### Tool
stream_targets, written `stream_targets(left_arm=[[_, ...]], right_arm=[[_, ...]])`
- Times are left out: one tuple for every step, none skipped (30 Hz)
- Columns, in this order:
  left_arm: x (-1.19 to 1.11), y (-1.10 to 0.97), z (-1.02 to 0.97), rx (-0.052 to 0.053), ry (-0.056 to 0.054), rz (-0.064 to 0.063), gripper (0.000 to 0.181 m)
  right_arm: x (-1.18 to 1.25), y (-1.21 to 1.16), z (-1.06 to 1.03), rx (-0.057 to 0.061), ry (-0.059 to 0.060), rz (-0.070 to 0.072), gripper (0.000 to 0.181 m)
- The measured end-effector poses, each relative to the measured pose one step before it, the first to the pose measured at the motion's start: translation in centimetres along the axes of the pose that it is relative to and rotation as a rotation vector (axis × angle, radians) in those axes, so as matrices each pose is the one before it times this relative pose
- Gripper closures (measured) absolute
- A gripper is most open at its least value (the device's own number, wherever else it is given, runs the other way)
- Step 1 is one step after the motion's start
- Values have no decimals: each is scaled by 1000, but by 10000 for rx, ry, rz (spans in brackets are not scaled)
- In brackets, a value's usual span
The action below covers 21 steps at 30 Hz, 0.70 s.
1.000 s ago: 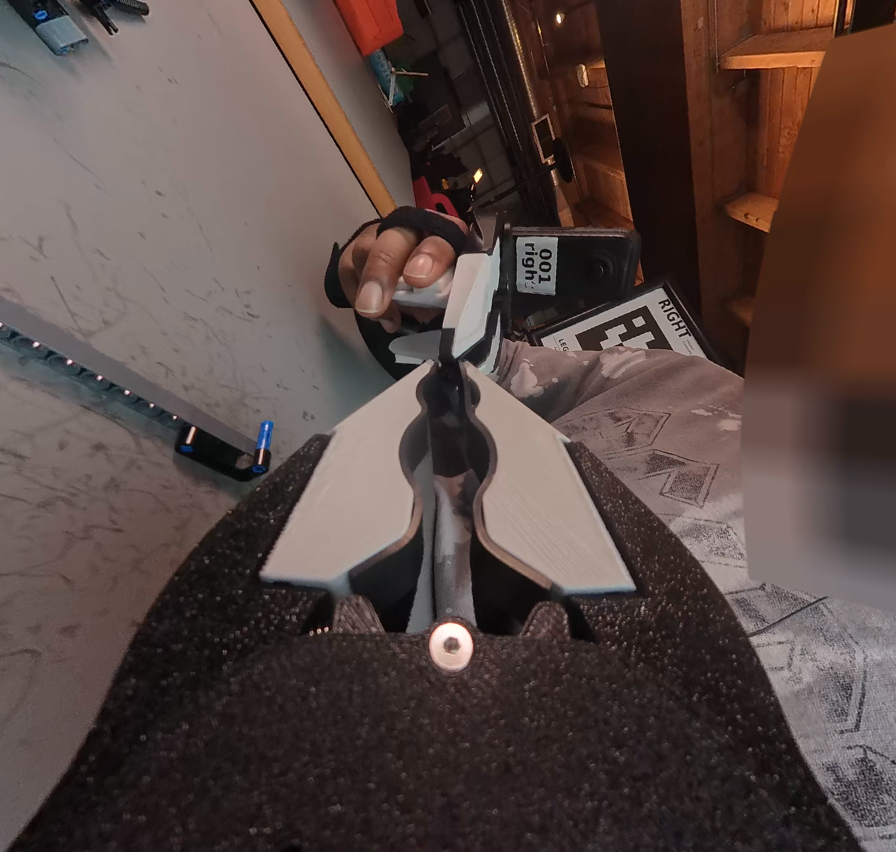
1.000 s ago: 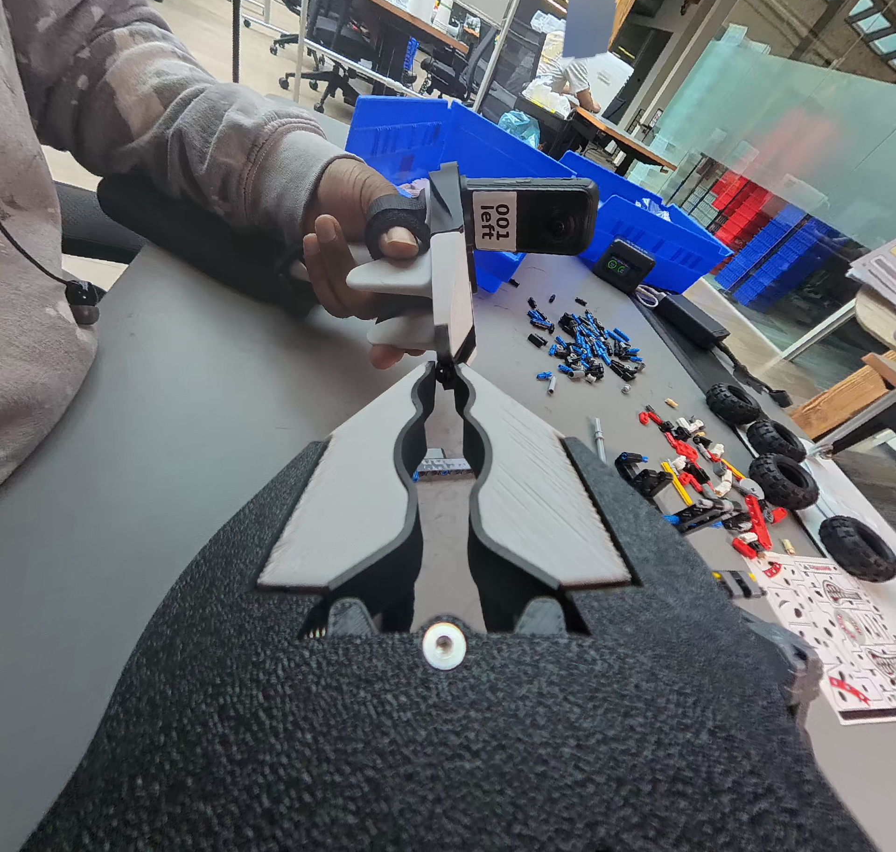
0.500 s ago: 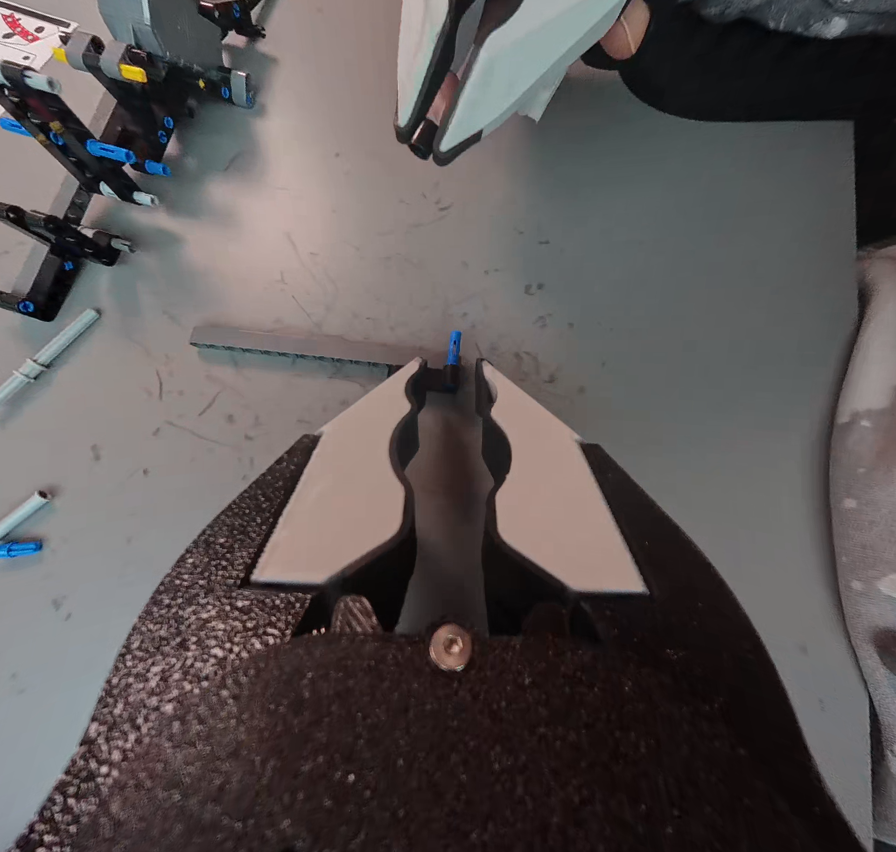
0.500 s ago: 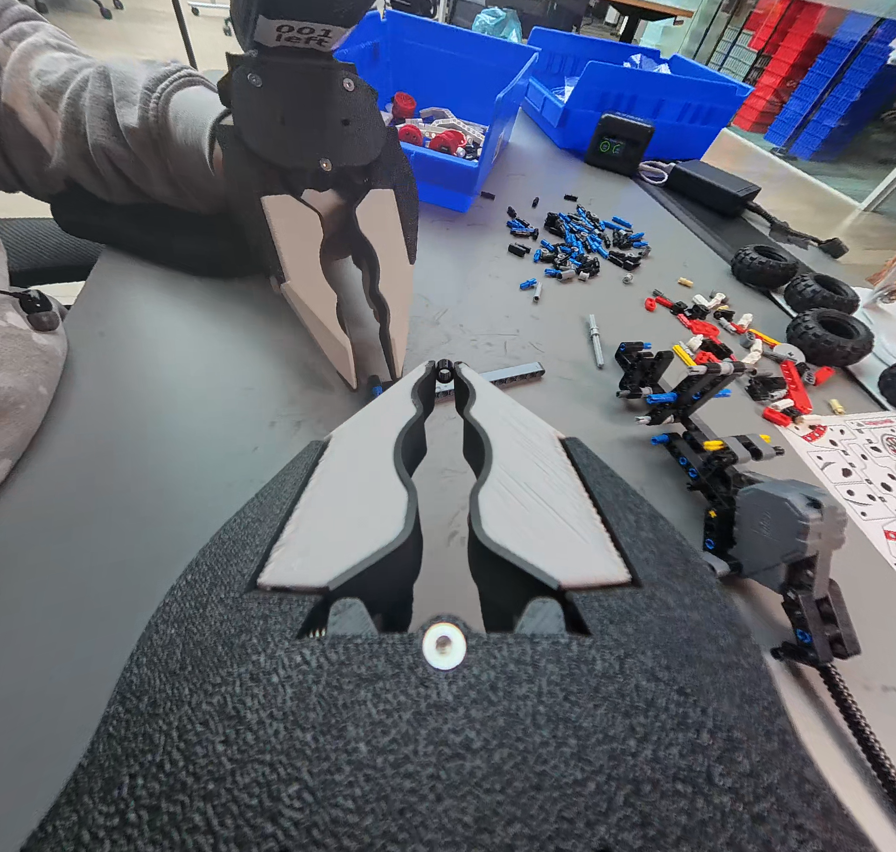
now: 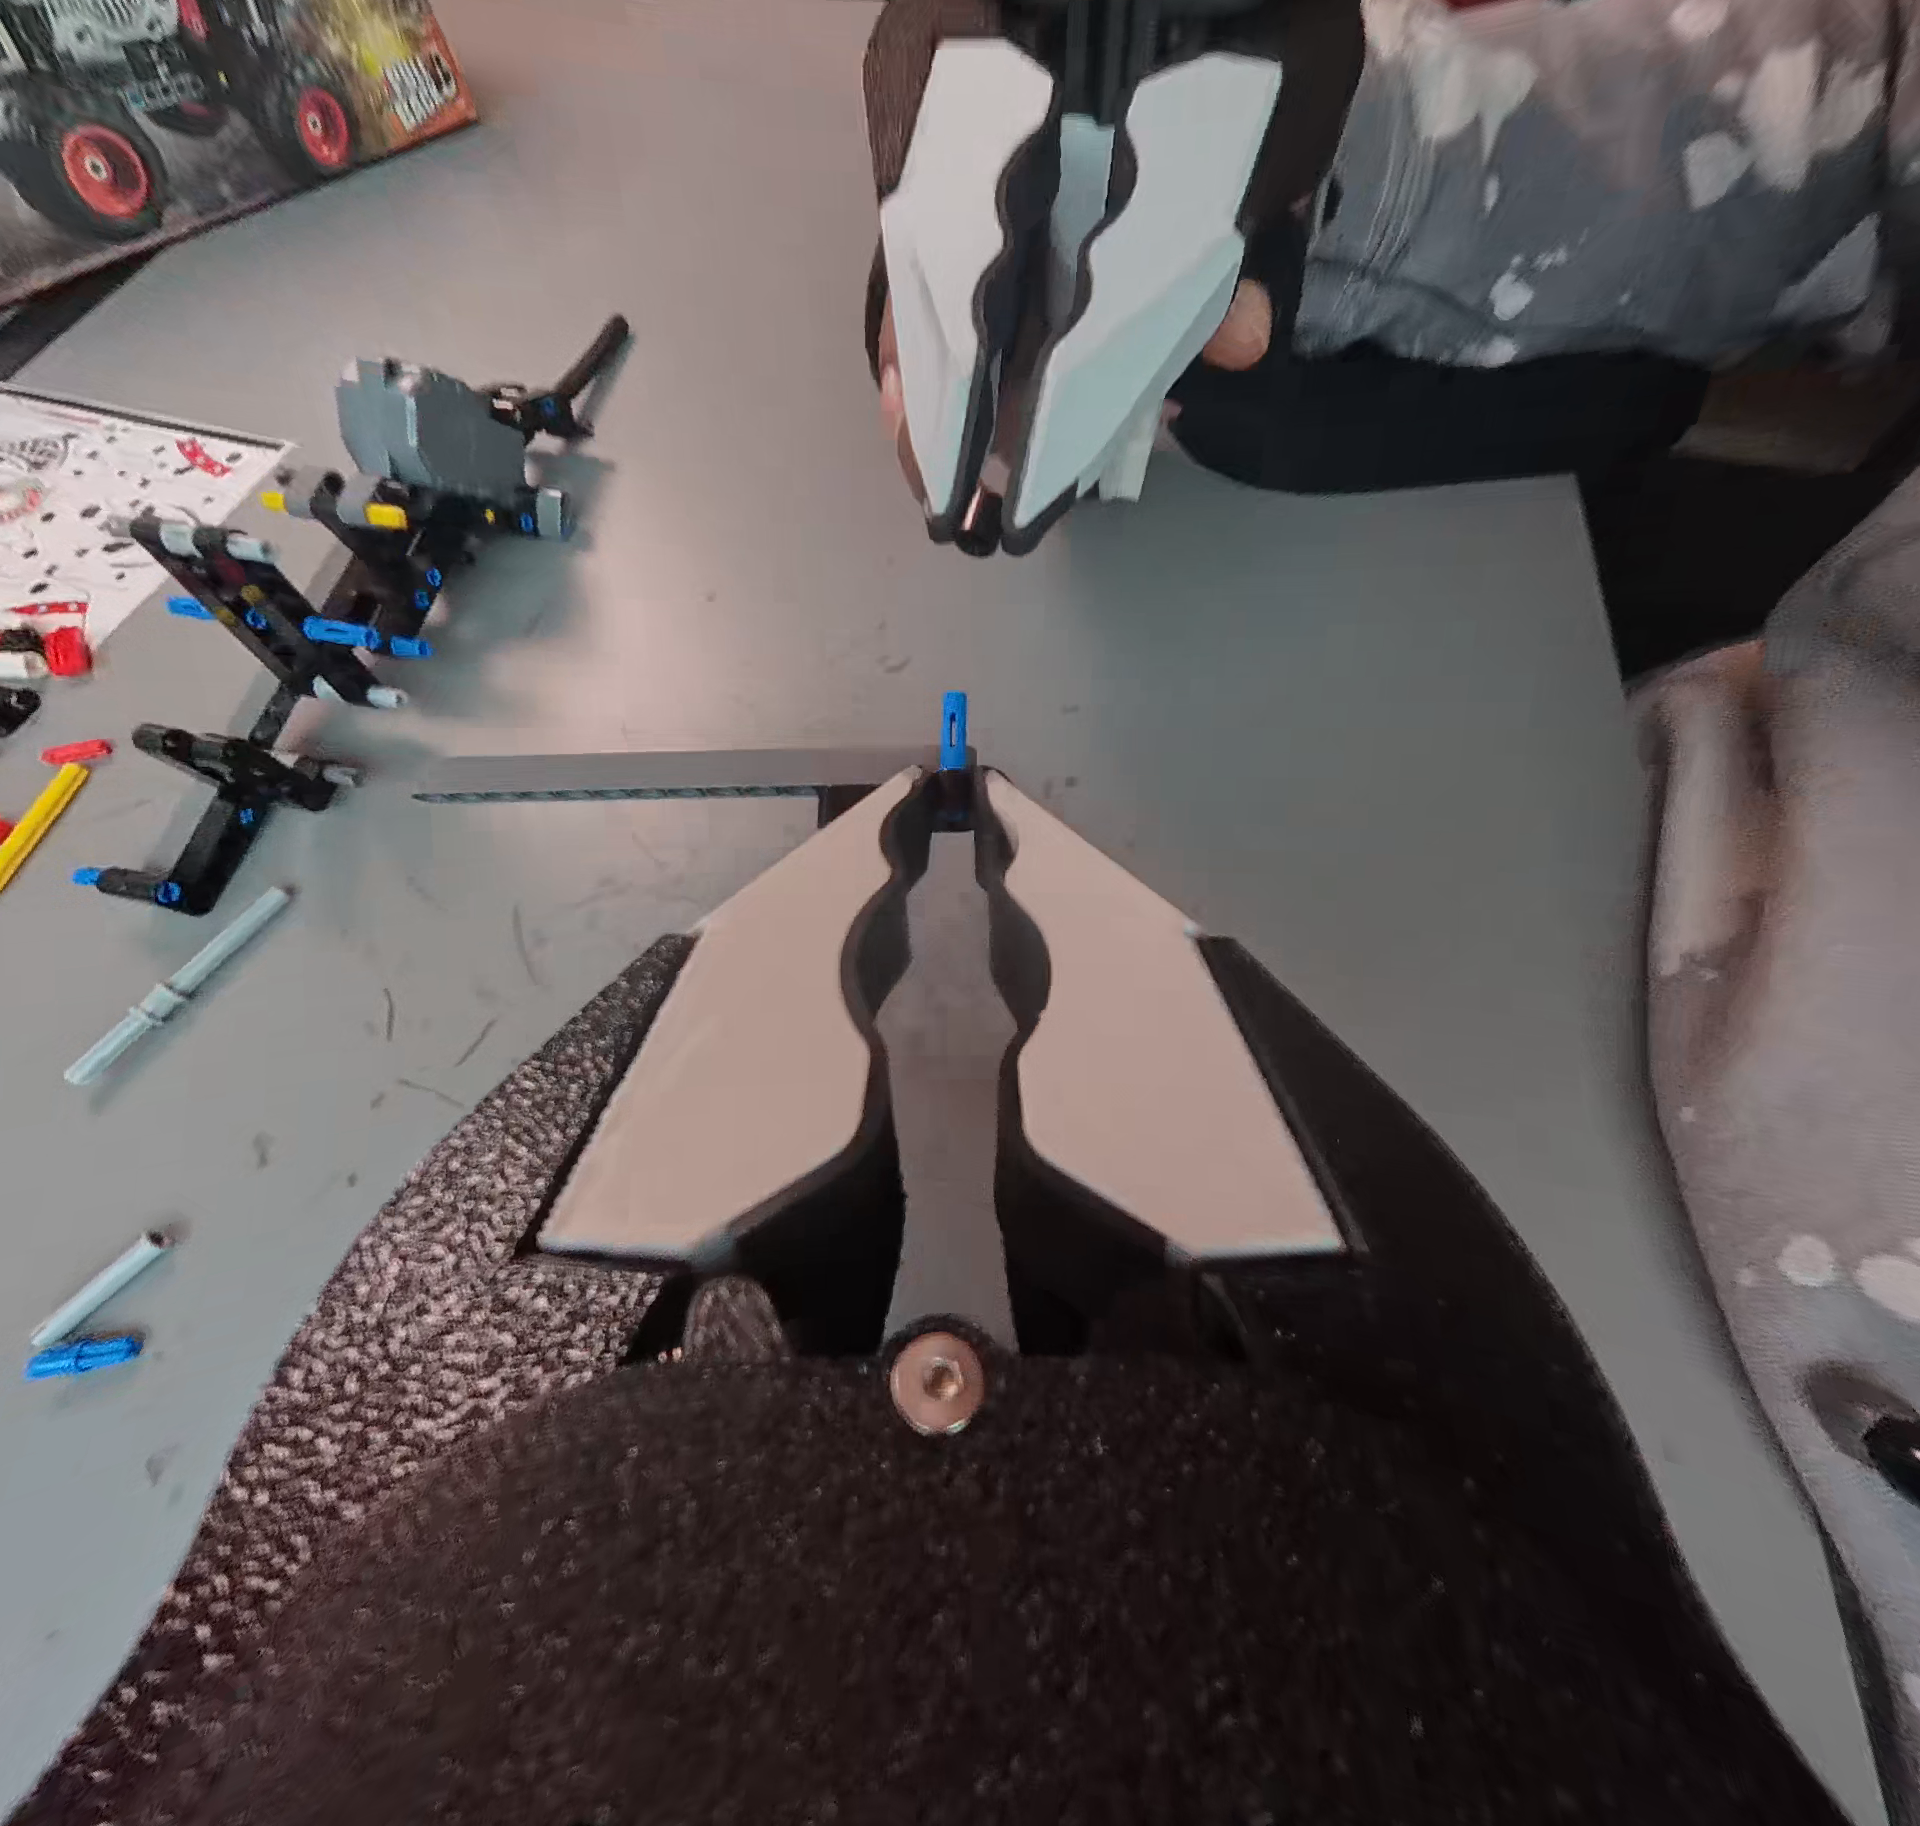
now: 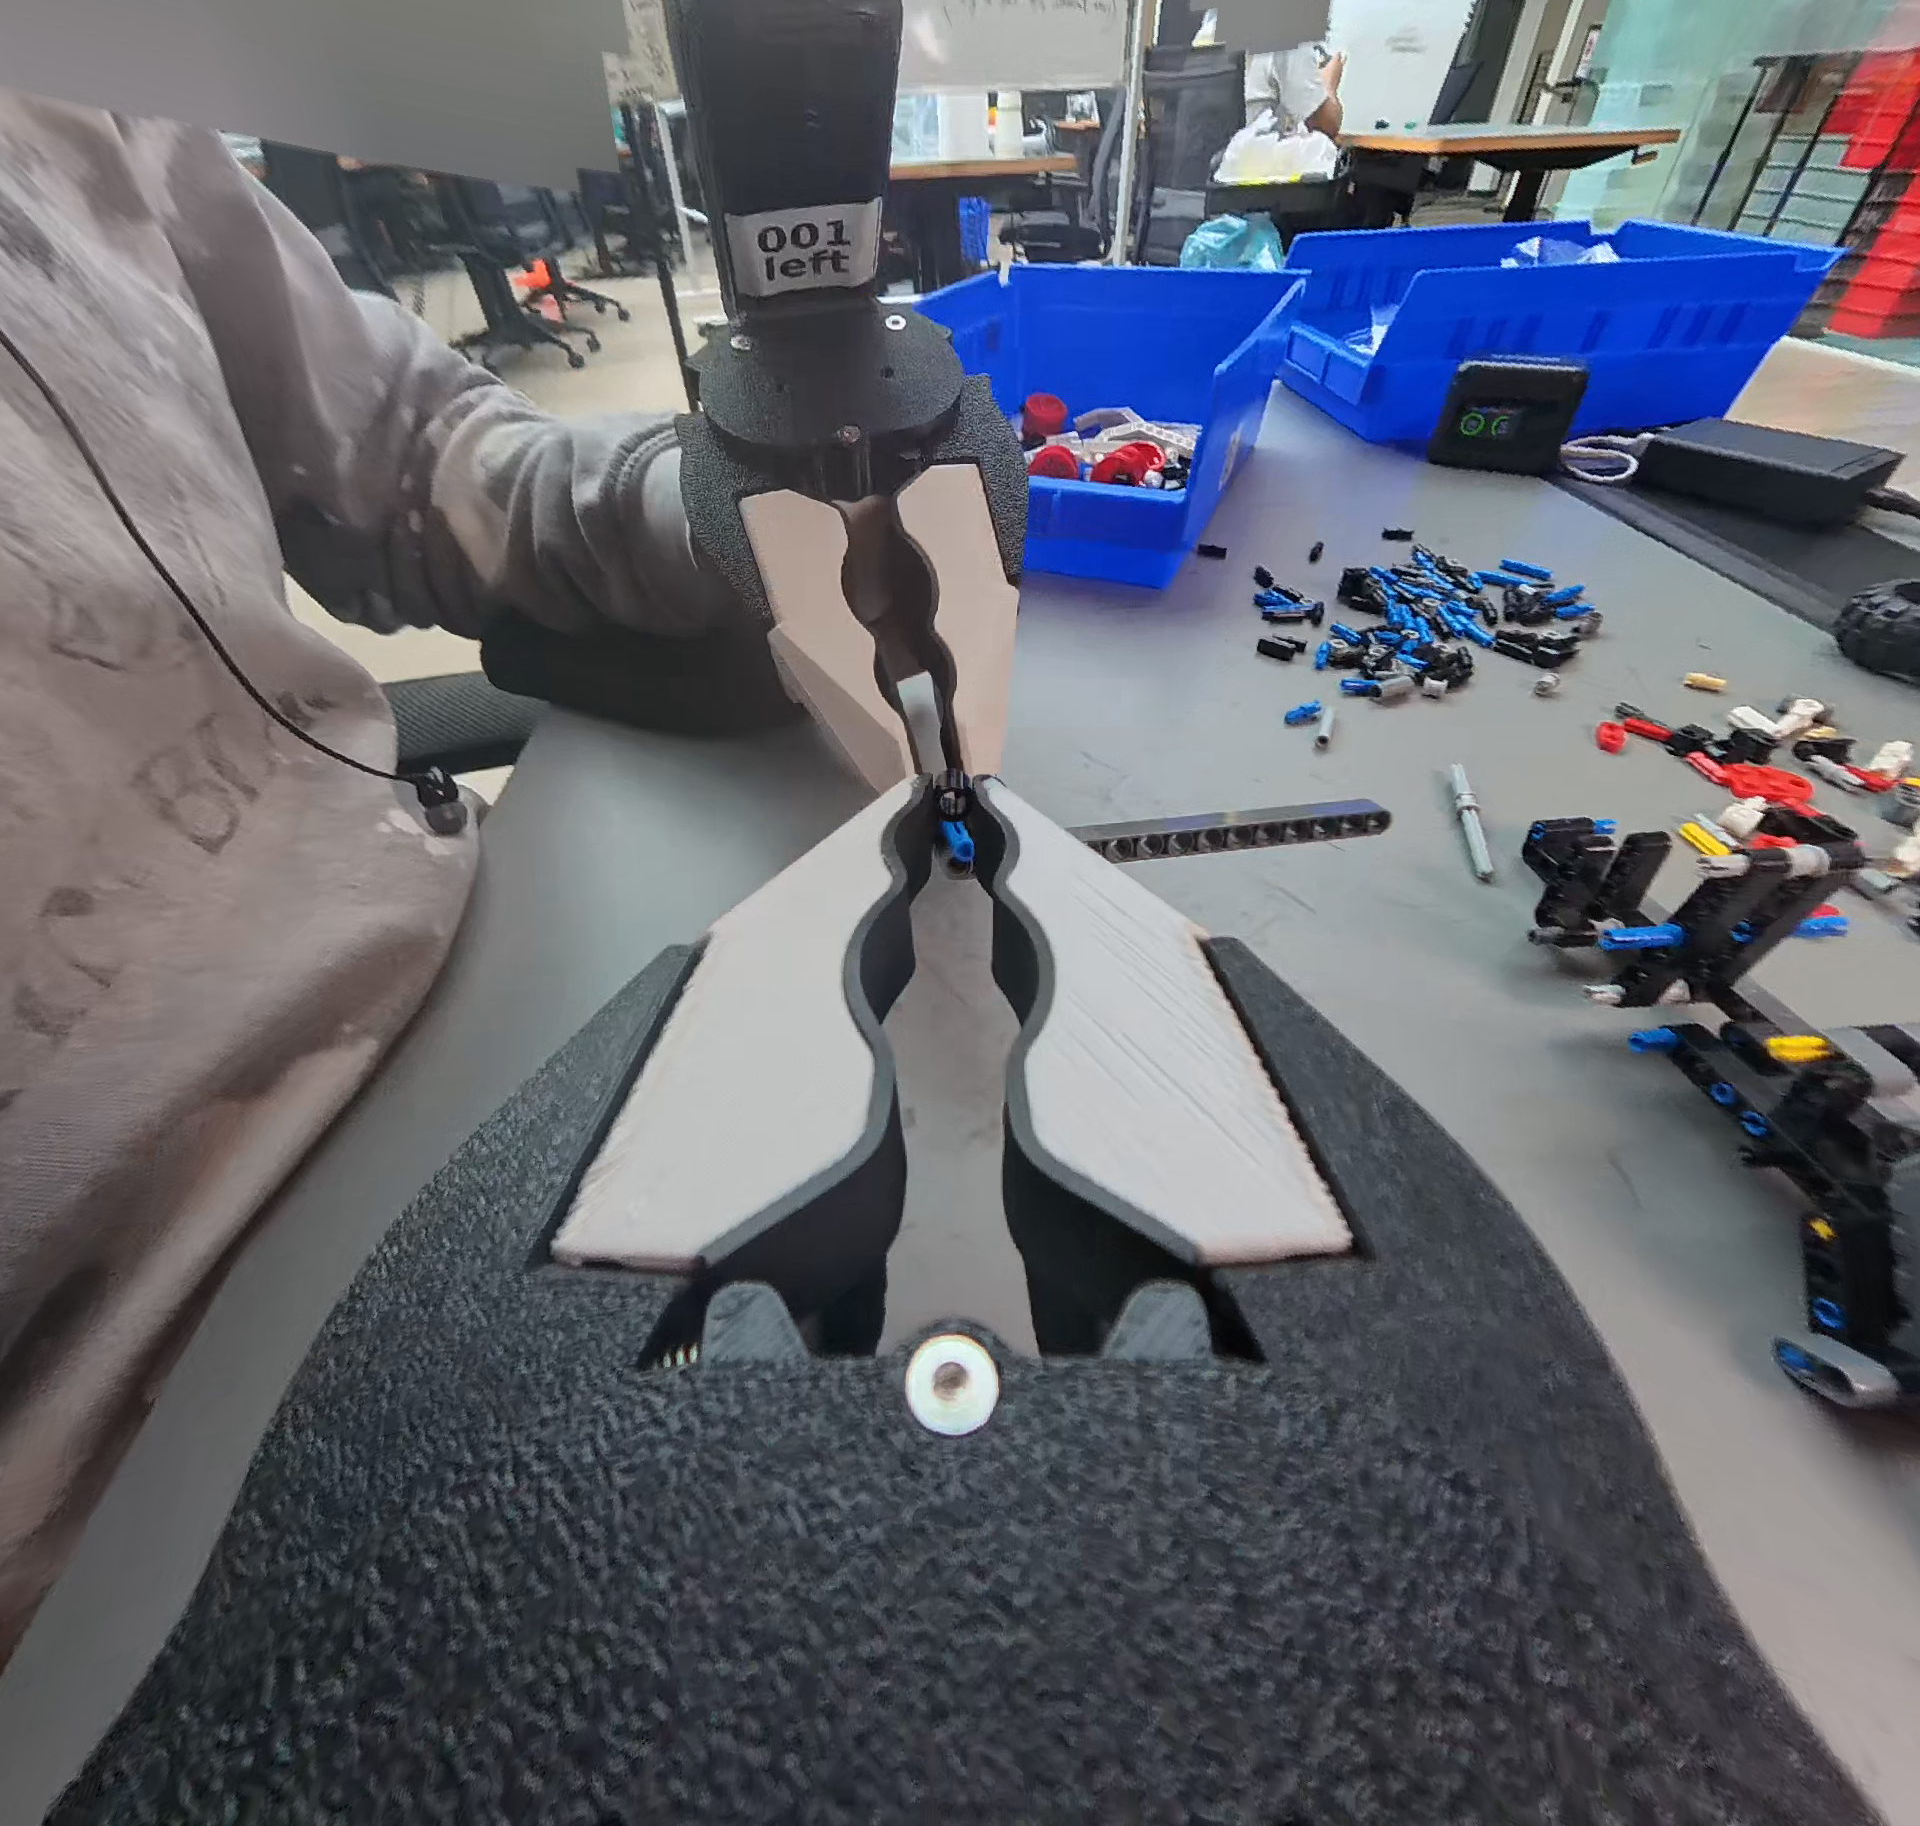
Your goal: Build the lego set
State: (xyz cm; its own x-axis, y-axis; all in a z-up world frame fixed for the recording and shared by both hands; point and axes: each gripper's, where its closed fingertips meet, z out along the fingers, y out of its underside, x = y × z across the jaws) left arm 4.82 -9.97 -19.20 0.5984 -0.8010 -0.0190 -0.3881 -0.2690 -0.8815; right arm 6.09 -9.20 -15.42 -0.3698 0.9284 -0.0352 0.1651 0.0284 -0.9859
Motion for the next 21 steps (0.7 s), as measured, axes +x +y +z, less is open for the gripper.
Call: stream_targets(left_arm=[[203, -850, -276, 396, 58, -37, 171], [150, -705, -220, 317, -11, 30, 171], [113, -531, -165, 217, -43, 74, 171], [91, -482, -153, 211, -54, 72, 171], [102, -410, -162, 186, -10, 21, 171], [82, -329, -163, 152, 5, -4, 171], [63, -96, -104, 32, 28, 13, 171], [72, 12, -48, -6, 24, 26, 171], [41, 18, -45, -5, -8, 58, 171], [71, 9, -42, -17, 19, 52, 171], [50, 64, -28, -50, 18, 43, 171], [14, -8, -46, 18, -13, 49, 171], [66, 61, -28, -28, 26, 14, 171], [33, 151, 11, -85, -2, 64, 171], [75, 226, 48, -131, -3, 101, 171], [88, 245, 69, -172, -20, 127, 171], [56, 303, 105, -216, -83, 199, 171], [75, 316, 128, -241, -97, 278, 171], [143, 238, 99, -167, -17, 204, 172], [137, 238, 74, -135, 44, 100, 171], [47, 338, 69, -168, 35, 40, 172]], right_arm=[[-167, -230, 50, 158, -140, 159, 175], [-67, -184, 72, 135, -80, 125, 174], [-68, -191, 62, 146, -87, 134, 175], [-105, -51, 90, 50, -122, 130, 174], [-28, 41, 96, -9, -59, 68, 174], [-131, -69, 64, 35, -113, 34, 174], [-79, -208, 38, 137, -78, 92, 174], [-81, -122, 51, 83, -93, 115, 174], [-91, -2, 64, 6, -83, 55, 174], [-112, 84, 99, -62, -81, 4, 174], [-62, -20, 69, 16, -46, 25, 174], [-50, 41, 51, -34, -64, 47, 174], [-62, 100, 51, -78, -66, 36, 174], [-27, 178, 68, -131, -18, -5, 174], [-61, 240, 59, -166, -25, -36, 174], [-36, 323, 45, -229, -5, -55, 174], [24, 330, 57, -229, 44, -96, 174], [-49, 340, 71, -241, 9, -94, 174], [-65, 222, 68, -153, -7, -76, 174], [31, 265, 126, -192, 56, -101, 174], [54, 543, 190, -389, 97, -226, 175]])
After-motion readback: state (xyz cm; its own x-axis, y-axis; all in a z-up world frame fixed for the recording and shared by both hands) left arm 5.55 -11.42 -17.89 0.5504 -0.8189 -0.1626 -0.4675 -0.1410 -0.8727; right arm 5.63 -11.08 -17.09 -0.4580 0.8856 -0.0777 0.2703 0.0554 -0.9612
